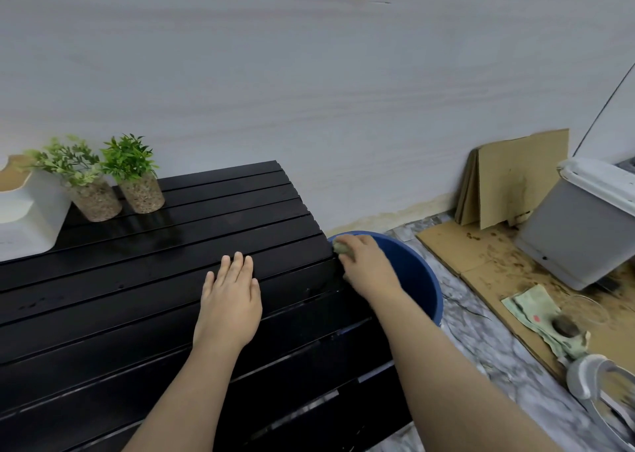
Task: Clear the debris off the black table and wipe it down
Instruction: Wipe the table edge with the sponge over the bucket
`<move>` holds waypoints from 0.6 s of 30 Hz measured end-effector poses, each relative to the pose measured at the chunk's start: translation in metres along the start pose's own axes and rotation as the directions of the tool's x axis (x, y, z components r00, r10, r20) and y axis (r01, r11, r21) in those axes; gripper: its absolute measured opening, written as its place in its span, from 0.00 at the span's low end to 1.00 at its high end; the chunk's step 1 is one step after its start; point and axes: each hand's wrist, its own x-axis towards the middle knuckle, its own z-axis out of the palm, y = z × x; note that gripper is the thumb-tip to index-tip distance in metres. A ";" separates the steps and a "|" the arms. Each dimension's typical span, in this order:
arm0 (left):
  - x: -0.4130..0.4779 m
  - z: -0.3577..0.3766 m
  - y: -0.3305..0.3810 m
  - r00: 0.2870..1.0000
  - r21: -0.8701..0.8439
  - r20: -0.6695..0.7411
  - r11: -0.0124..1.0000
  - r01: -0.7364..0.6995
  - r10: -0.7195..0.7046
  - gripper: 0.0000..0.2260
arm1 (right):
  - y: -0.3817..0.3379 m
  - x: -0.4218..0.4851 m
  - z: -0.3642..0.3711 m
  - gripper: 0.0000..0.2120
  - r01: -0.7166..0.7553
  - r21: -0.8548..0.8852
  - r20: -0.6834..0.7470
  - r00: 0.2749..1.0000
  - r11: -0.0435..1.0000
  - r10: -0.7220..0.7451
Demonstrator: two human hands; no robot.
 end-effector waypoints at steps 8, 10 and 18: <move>0.001 0.000 0.000 1.000 0.003 -0.004 1.000 0.000 0.000 0.22 | -0.035 -0.027 0.019 0.16 0.275 -0.004 0.021 0.961 0.961 -0.275; 0.000 0.000 0.000 1.000 -0.001 -0.001 1.000 -0.002 0.002 0.22 | -0.033 -0.038 0.039 0.18 0.283 -0.178 0.132 0.956 0.942 -0.263; 0.000 0.001 0.000 1.000 -0.002 0.001 1.000 0.001 -0.001 0.22 | -0.017 0.004 -0.004 0.16 0.066 0.112 -0.040 0.997 0.992 -0.061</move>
